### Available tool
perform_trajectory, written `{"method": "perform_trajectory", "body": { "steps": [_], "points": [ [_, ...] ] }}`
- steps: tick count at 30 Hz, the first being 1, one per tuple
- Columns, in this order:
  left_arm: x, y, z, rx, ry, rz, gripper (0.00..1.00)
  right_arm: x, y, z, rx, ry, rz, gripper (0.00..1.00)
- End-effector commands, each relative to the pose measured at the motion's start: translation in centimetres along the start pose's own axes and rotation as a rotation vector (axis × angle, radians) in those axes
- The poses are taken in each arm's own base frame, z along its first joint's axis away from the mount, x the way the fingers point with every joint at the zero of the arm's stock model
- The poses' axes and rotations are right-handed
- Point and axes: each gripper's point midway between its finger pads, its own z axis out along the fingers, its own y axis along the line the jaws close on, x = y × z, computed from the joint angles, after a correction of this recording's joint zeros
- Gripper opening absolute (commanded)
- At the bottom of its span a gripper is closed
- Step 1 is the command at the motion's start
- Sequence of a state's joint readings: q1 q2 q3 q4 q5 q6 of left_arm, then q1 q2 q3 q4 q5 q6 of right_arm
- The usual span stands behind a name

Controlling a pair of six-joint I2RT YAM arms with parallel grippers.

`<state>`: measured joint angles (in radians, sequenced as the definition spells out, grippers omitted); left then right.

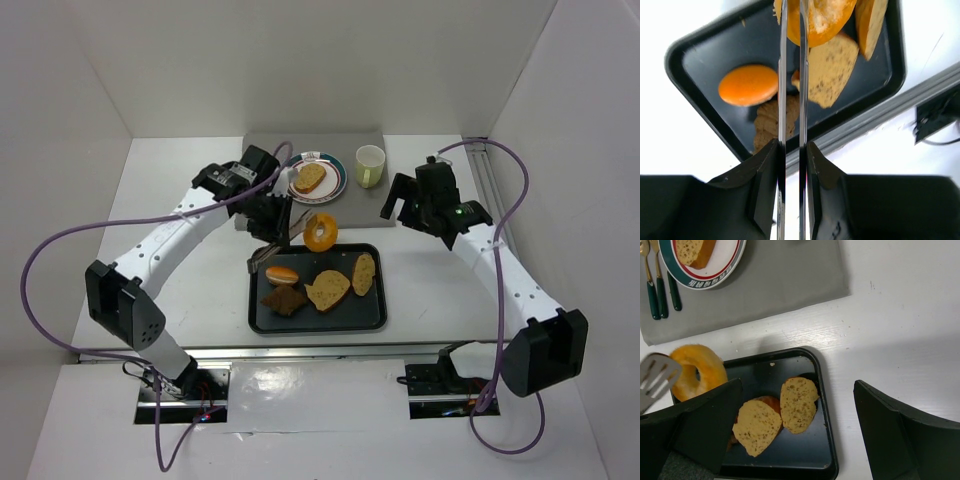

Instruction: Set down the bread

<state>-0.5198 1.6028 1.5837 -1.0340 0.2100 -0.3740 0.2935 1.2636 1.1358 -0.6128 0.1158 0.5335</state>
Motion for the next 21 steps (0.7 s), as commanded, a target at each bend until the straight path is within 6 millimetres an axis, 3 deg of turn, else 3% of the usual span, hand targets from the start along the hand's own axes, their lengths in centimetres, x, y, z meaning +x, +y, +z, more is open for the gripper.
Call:
{"method": "perform_trajectory", "body": {
  "steps": [1, 7, 9, 11, 16, 17, 20, 21],
  "points": [
    [-4.1, -0.3, -3.2, 0.015, -0.166, -0.035, 0.0, -0.8, 0.3, 0.5, -0.012, -0.026, 0.01, 1.0],
    [-10.4, 1.2, -2.9, -0.003, -0.31, -0.111, 0.0, -0.9, 0.6, 0.5, -0.024, -0.029, 0.01, 1.0],
    [-12.3, 1.7, -1.3, -0.024, -0.322, -0.134, 0.0, -1.0, 0.7, 0.7, -0.023, -0.027, 0.01, 1.0],
    [-14.4, 1.7, -1.3, -0.018, -0.357, -0.134, 0.0, -1.2, 0.8, 0.9, -0.022, -0.025, 0.01, 1.0],
    [-18.3, 2.6, 2.3, -0.047, -0.376, -0.147, 0.0, -1.1, 0.6, 1.0, -0.007, -0.018, -0.001, 1.0],
    [-19.2, 3.1, 3.8, -0.059, -0.369, -0.151, 0.0, -1.3, 0.7, 1.2, -0.007, -0.018, -0.001, 1.0],
    [-20.2, 3.6, 5.5, -0.073, -0.361, -0.146, 0.0, -1.1, 0.0, 1.1, 0.025, -0.015, -0.012, 1.0],
    [-20.1, 4.1, 7.1, -0.081, -0.335, -0.151, 0.0, -1.7, -0.3, 1.1, 0.035, -0.031, -0.005, 1.0]
  ]
}}
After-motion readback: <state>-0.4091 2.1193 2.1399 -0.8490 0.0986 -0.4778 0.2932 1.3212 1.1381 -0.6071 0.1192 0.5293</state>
